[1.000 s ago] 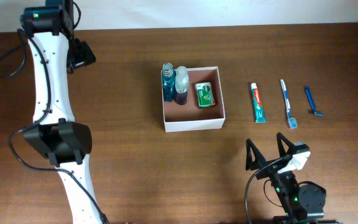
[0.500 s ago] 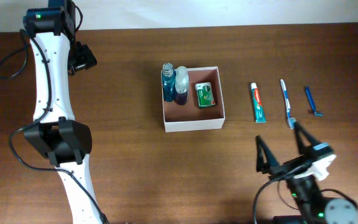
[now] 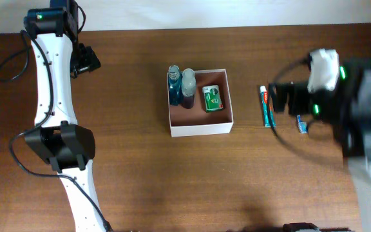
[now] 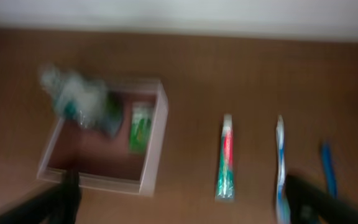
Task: Pack container
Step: 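Move the right gripper over the Colgate toothpaste tube and lower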
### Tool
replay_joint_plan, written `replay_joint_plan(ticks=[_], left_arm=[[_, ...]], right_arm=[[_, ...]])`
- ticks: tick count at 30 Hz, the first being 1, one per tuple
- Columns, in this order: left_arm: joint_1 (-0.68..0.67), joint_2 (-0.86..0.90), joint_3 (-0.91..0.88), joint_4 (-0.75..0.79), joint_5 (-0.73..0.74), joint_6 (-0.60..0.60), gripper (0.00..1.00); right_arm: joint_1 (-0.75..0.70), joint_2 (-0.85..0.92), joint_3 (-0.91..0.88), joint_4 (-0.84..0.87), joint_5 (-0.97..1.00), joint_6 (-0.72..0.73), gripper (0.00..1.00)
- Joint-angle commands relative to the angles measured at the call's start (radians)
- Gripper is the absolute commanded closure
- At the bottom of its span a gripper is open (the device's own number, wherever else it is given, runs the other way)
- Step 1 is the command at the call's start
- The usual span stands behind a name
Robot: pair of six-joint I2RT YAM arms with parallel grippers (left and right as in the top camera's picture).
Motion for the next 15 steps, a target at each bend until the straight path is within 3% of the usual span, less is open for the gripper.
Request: replay_joint_plan(ticks=[1,4,15], left_arm=[[0.003,-0.030,-0.002,-0.001,0.000,0.008,0.01],[0.003,-0.030,-0.002,-0.001,0.000,0.008,0.01],[0.003,-0.030,-0.002,-0.001,-0.001,0.008,0.01]], right_arm=[[-0.006,0.233,0.232,-0.163,0.058,-0.034,0.02],[-0.006,0.381,0.338,-0.254,0.076,-0.033,0.02],[-0.006,0.686,0.350,-0.215,0.109,-0.033,0.02]])
